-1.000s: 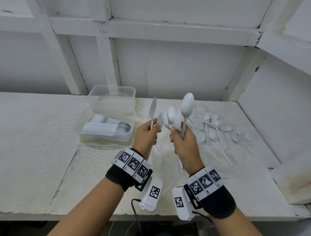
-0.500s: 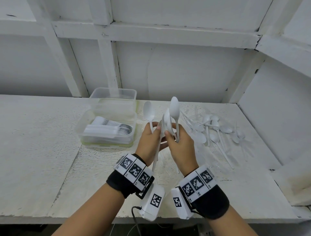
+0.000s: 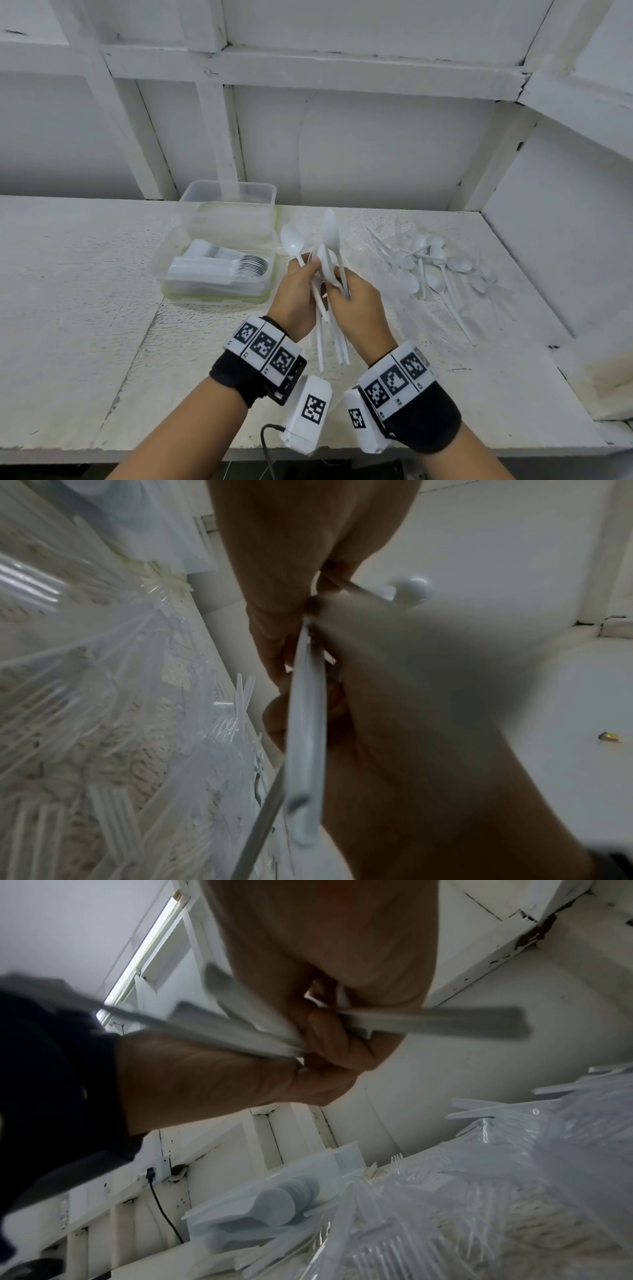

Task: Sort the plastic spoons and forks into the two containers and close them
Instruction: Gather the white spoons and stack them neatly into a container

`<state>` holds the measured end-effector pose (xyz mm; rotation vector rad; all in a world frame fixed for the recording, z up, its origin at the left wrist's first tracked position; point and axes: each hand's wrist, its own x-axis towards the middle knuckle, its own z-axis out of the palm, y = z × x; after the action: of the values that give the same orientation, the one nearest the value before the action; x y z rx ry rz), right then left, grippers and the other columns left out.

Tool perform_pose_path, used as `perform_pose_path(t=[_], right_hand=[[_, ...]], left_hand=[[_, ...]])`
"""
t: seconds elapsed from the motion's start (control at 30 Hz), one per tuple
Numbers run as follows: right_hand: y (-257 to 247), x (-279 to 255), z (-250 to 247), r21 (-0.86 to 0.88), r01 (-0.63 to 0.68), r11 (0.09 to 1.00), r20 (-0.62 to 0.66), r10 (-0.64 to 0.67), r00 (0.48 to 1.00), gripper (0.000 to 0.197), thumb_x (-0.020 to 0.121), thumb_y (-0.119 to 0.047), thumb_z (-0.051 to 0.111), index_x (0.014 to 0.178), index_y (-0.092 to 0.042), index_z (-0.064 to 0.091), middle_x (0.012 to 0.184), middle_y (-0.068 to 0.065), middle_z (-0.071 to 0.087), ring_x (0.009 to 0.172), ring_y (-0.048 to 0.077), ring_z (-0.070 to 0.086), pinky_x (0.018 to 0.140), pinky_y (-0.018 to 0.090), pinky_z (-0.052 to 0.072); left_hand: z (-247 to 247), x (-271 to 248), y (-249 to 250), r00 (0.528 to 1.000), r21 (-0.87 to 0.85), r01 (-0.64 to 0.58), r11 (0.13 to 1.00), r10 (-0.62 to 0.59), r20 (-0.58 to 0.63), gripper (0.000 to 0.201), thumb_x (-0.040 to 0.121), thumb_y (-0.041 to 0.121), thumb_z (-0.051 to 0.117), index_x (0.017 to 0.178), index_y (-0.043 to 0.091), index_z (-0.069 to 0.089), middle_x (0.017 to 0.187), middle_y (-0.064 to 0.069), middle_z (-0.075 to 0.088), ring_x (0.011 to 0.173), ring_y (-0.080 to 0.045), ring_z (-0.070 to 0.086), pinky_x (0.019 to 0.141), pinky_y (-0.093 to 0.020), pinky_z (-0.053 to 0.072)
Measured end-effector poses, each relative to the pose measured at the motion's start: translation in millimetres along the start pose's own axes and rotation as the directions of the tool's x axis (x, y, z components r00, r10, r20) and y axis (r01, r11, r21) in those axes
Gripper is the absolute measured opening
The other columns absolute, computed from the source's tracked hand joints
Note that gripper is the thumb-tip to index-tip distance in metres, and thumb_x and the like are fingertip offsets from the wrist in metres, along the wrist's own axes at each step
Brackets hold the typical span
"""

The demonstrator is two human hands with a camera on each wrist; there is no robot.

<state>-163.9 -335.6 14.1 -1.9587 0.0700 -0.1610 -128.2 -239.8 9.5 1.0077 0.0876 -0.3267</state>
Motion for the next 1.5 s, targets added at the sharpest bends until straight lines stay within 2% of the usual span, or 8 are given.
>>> perform_pose_path(t=[0.13,0.27,0.5,0.77,0.93,1.2,1.33,1.5], right_hand=[[3,-1,2,0.005,0.040,0.999,-0.046,-0.039,0.998,0.016,0.094,-0.023,0.052,0.107,-0.019,0.061,0.080,-0.012,0.062,0.073,-0.007,0.058,0.063,0.004,0.043],[4,0,3,-0.015,0.042,0.999,-0.056,-0.043,0.997,0.021,0.093,-0.025,0.054,0.080,-0.011,0.063,0.073,0.006,0.062,0.066,0.011,0.056,0.062,0.018,0.046],[0,4,-6,-0.077,0.060,0.995,-0.027,-0.062,0.998,0.026,0.091,-0.022,0.056,0.073,-0.004,0.060,0.068,0.010,0.060,0.067,0.024,0.059,0.066,0.034,0.055],[-12,25,-23,-0.033,0.071,0.997,-0.100,-0.074,0.992,0.019,0.090,-0.027,0.058,0.089,-0.008,0.058,0.070,-0.001,0.048,0.059,0.006,0.044,0.051,0.007,0.038],[-12,39,-23,-0.061,0.002,0.998,-0.036,-0.004,0.999,0.017,0.086,-0.030,0.064,0.098,-0.019,0.058,0.091,-0.001,0.059,0.080,0.010,0.060,0.063,0.015,0.045],[-24,52,-40,0.366,0.122,0.923,-0.483,0.077,0.872,0.018,0.090,-0.019,0.060,0.073,-0.025,0.055,0.064,-0.004,0.051,0.057,0.008,0.046,0.053,0.023,0.039],[-11,46,-35,0.260,-0.016,0.965,-0.231,0.078,0.970,0.016,0.090,-0.018,0.060,0.077,-0.024,0.053,0.067,-0.003,0.052,0.048,0.001,0.041,0.043,0.013,0.034],[7,30,-7,0.063,-0.080,0.995,-0.071,0.085,0.994,0.015,0.088,-0.022,0.062,0.078,-0.020,0.051,0.067,-0.004,0.053,0.057,0.006,0.050,0.048,0.014,0.037]], left_hand=[[0,1,-2,1.000,-0.022,-0.002,1.000,0.002,-0.002,0.031,0.099,0.014,0.038,0.127,0.001,0.042,0.105,-0.017,0.058,0.087,-0.024,0.063,0.064,-0.029,0.055],[4,-3,1,0.997,0.054,-0.030,0.998,0.026,0.073,0.010,0.098,0.013,0.041,0.098,0.011,0.051,0.078,-0.005,0.054,0.069,-0.016,0.058,0.059,-0.025,0.051],[5,-8,1,0.997,0.231,-0.050,0.972,0.034,0.074,0.020,0.098,0.011,0.039,0.115,0.018,0.047,0.082,0.000,0.065,0.071,-0.012,0.065,0.056,-0.027,0.052],[2,-8,-1,0.998,0.271,0.003,0.963,-0.021,0.065,0.023,0.100,0.017,0.037,0.118,0.026,0.047,0.095,-0.006,0.050,0.052,-0.010,0.043,0.043,-0.019,0.035],[6,-15,-5,0.981,0.369,0.002,0.929,-0.074,0.181,0.023,0.100,0.020,0.037,0.111,0.039,0.044,0.092,-0.003,0.051,0.055,-0.010,0.038,0.046,-0.019,0.031],[-6,-9,-7,0.991,0.320,0.073,0.944,-0.104,0.079,0.035,0.096,0.026,0.047,0.130,0.022,0.039,0.091,-0.003,0.053,0.057,-0.008,0.038,0.047,-0.017,0.034],[-9,-1,-2,0.994,0.125,0.104,0.987,-0.101,-0.029,0.017,0.100,0.028,0.038,0.098,0.015,0.049,0.085,-0.004,0.047,0.056,-0.011,0.039,0.045,-0.019,0.036],[-4,2,-4,0.995,0.069,0.097,0.993,-0.099,0.030,0.033,0.101,0.028,0.031,0.120,0.007,0.049,0.090,-0.004,0.058,0.061,-0.009,0.055,0.054,-0.021,0.045]])
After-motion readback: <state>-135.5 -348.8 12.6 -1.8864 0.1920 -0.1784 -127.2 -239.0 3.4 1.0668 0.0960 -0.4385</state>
